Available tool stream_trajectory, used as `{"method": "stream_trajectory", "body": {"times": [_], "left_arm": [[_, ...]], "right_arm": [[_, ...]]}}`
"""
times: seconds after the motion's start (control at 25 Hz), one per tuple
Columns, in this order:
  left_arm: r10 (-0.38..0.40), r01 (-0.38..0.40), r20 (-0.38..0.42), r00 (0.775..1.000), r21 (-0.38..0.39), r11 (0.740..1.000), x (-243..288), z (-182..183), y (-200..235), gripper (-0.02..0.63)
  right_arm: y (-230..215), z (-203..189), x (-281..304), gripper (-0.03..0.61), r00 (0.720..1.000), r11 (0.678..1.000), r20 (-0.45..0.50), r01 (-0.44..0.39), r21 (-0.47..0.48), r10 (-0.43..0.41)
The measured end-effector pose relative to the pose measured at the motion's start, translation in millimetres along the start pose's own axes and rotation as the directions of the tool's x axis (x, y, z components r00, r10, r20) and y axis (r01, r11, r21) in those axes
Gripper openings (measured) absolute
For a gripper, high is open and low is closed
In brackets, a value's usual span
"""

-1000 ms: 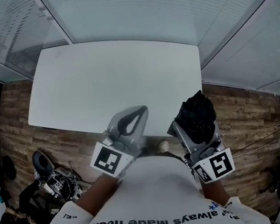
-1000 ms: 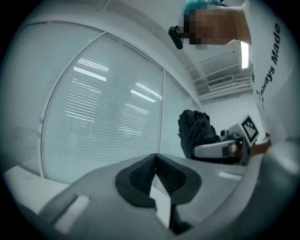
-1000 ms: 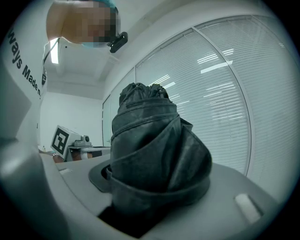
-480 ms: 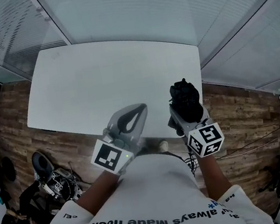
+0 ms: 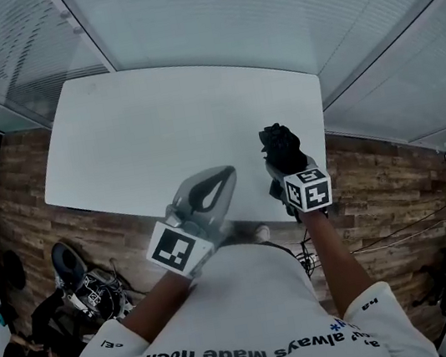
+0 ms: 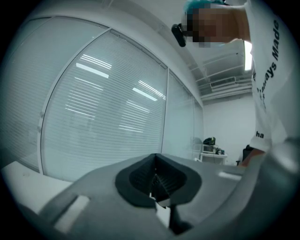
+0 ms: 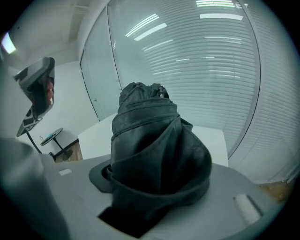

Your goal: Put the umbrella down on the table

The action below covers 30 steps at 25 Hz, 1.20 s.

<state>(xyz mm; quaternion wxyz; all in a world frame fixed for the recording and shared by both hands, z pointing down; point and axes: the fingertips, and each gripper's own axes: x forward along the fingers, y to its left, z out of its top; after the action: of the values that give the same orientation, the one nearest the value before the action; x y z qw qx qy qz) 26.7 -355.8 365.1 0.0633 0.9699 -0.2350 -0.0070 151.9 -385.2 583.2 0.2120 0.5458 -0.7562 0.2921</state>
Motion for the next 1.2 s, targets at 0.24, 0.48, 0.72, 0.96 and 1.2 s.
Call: {"method": "stream_trajectory", "body": {"times": [0.24, 0.48, 0.72, 0.96, 1.2], "left_arm": [[-0.005, 0.005, -0.008, 1.0, -0.005, 1.0, 8.2, -1.1, 4.4, 0.002], [0.002, -0.002, -0.012, 1.0, -0.013, 1.0, 5.9, -4.1, 7.1, 0.002], [0.01, -0.01, -0.011, 1.0, -0.023, 1.0, 3.9, -6.8, 7.6, 0.002], [0.012, -0.013, -0.019, 1.0, -0.031, 0.999, 3.4, -10.2, 12.7, 0.002], [0.017, -0.017, -0.028, 0.999, -0.029, 0.999, 1.7, -13.6, 13.6, 0.002]], "right_arm": [[-24.4, -23.3, 49.0, 0.25, 0.987, 1.0, -0.16, 0.012, 0.011, -0.01], [-36.7, -41.6, 81.6, 0.25, 0.958, 1.0, -0.286, 0.014, 0.006, -0.011], [-49.6, -71.3, 108.9, 0.25, 0.909, 0.999, -0.416, 0.021, 0.05, 0.001], [-56.5, -98.8, 129.6, 0.252, 0.861, 0.998, -0.508, 0.023, 0.051, 0.006], [-64.3, -121.9, 136.1, 0.255, 0.817, 0.997, -0.576, 0.035, 0.072, 0.013]]}}
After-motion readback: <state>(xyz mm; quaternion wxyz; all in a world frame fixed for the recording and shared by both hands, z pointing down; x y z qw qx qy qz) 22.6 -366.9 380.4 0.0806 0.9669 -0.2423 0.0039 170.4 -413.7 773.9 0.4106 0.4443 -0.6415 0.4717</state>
